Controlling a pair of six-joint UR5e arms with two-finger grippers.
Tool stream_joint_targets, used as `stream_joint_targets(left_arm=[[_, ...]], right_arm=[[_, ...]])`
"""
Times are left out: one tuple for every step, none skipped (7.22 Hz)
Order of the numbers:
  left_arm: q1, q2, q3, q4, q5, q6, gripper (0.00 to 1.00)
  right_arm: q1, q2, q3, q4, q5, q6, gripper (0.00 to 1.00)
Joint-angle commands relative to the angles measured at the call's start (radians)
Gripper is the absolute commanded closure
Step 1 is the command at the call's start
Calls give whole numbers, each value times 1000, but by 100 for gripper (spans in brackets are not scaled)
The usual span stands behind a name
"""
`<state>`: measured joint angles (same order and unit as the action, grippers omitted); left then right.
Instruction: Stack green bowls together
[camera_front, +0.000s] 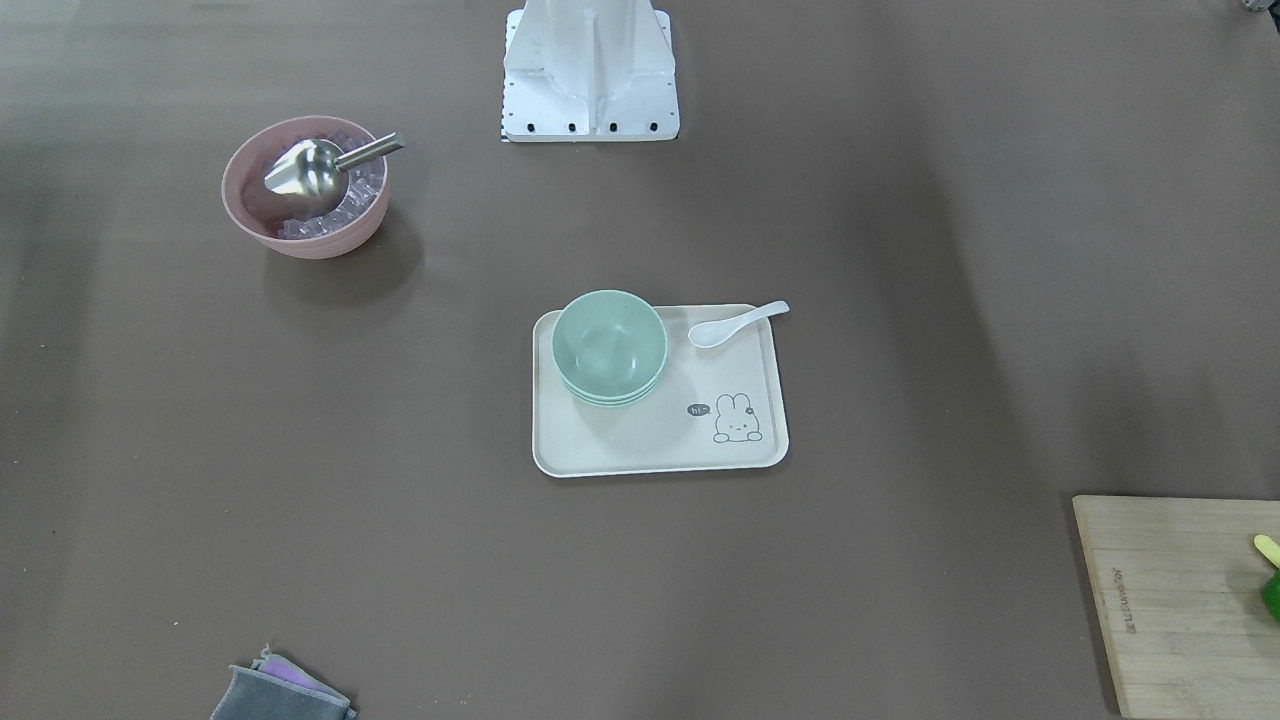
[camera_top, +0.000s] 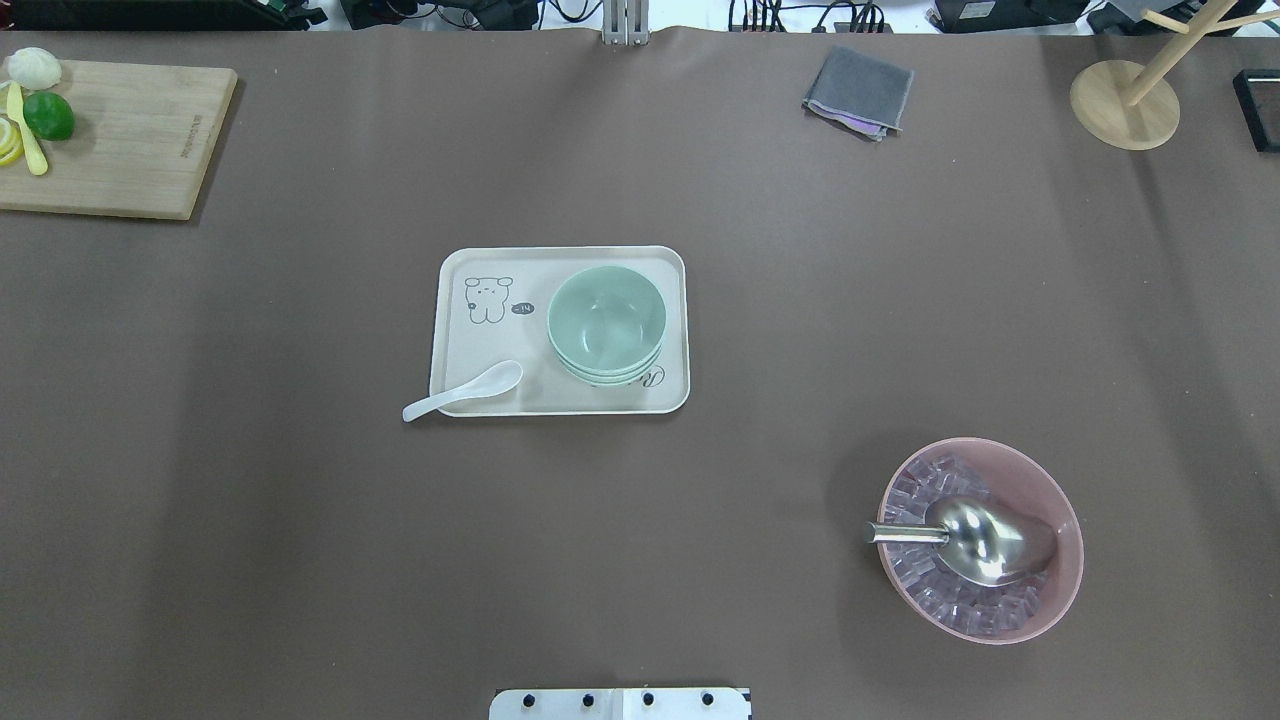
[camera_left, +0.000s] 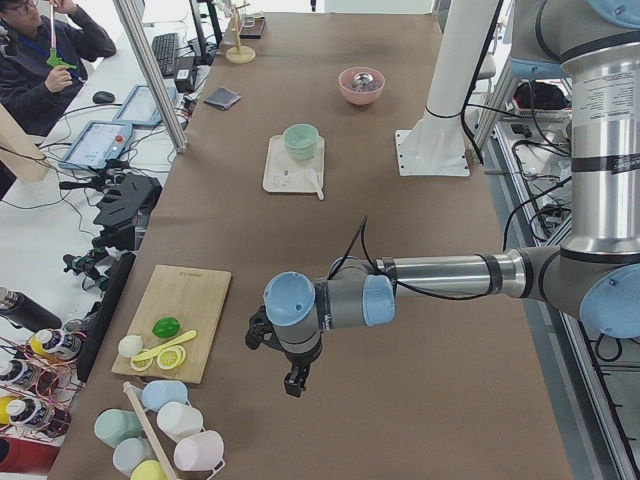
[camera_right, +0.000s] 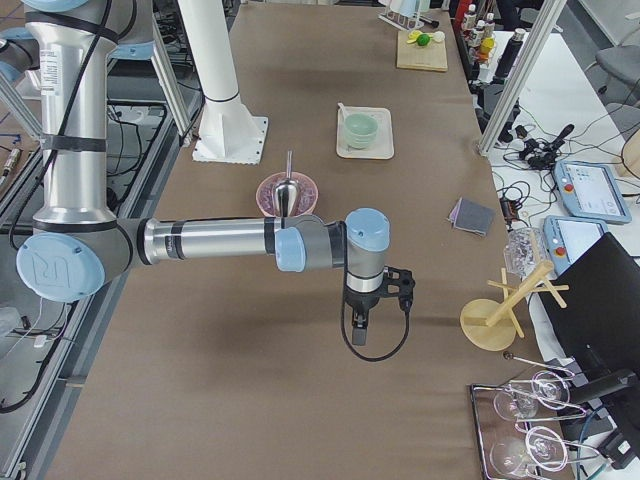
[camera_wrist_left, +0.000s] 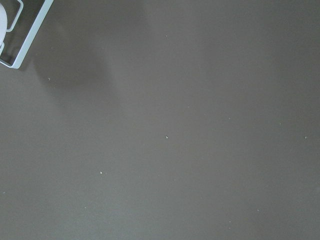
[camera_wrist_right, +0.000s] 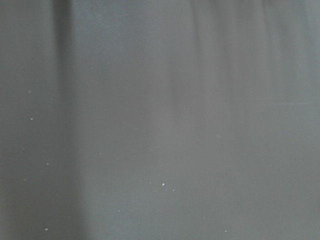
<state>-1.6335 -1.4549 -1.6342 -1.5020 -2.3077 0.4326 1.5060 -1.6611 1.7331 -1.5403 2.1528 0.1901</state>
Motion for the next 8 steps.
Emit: stream_joint_targets(left_arm=[[0, -24, -22, 9, 2, -5, 2], [-2, -27, -44, 23, 2, -6, 2], [0, -38, -79, 76, 4, -52, 2], [-2, -24, -99, 75, 1, -79, 2], [1, -36, -104, 77, -1, -118, 2], [4, -36, -108, 65, 1, -221, 2], [6, -29, -107, 37, -1, -271, 2], [6, -25, -108, 35, -1, -334, 2]], right_arm=[[17, -116, 86, -1, 10, -4, 0], [17, -144, 112, -1, 27, -4, 0], [17, -149, 115, 0, 36, -4, 0], [16, -150, 117, 2, 36, -4, 0], [16, -149, 115, 3, 36, -4, 0], [16, -149, 115, 3, 38, -4, 0], [16, -149, 115, 5, 38, -3, 0], [16, -149, 114, 6, 38, -3, 0]])
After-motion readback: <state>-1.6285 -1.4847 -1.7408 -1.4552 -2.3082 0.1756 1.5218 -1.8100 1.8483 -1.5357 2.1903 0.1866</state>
